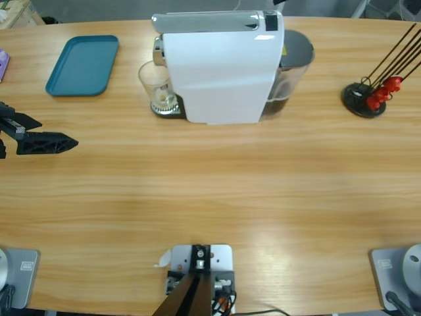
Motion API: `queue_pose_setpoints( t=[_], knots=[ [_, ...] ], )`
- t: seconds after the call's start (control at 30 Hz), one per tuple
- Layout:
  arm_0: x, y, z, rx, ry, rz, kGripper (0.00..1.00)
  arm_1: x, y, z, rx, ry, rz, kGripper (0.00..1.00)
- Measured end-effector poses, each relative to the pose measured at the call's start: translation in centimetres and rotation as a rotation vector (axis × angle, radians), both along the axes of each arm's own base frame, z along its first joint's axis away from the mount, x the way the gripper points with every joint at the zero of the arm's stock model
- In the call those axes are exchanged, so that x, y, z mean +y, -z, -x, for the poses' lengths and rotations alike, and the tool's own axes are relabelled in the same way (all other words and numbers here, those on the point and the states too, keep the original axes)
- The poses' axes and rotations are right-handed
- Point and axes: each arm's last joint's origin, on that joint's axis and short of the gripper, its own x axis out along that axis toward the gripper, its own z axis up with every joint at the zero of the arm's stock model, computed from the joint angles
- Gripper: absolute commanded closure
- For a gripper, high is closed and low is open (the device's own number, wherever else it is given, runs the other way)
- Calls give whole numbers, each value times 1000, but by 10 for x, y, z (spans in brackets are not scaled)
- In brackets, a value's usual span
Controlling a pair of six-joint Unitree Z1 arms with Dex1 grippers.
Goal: Pour coffee
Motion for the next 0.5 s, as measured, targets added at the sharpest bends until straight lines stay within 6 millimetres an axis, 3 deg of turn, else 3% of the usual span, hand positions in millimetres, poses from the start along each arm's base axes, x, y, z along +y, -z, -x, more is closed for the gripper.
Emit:
queue_pose_setpoints(
  t=[0.5],
  knots=[
    [-2, 2, -3, 5, 0, -3, 13, 1, 2, -1, 2, -15, -2, 1000]
  ],
)
